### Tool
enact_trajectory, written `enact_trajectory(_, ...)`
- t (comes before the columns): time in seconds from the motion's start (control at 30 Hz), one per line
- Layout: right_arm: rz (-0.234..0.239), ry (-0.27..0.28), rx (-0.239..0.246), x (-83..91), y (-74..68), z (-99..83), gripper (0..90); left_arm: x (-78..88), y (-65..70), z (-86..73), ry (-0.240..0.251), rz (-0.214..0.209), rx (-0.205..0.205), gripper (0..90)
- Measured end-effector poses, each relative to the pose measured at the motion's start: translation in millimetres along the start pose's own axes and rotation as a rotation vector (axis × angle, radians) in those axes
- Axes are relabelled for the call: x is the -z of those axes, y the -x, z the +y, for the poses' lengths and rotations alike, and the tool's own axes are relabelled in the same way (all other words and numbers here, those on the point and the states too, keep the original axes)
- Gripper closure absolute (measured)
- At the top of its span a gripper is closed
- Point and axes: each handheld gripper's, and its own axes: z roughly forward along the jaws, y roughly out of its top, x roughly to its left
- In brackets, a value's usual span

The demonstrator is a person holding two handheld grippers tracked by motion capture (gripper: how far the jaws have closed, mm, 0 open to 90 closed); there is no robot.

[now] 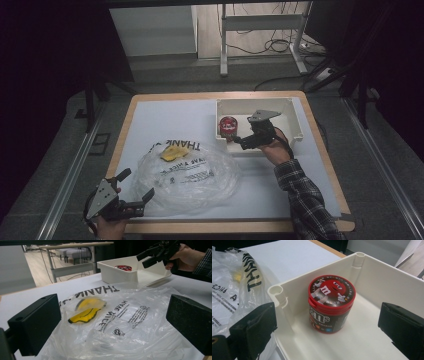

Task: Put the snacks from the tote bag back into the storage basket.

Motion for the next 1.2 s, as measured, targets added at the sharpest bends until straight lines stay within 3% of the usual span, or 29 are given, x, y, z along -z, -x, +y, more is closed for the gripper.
enact_trajectory(1.2,0.002,0.029,-0.015,16.4,-16.5,-8.4,1.1,0.1,-0.3,-0.2,-0.001,0.002,0.002,0.0)
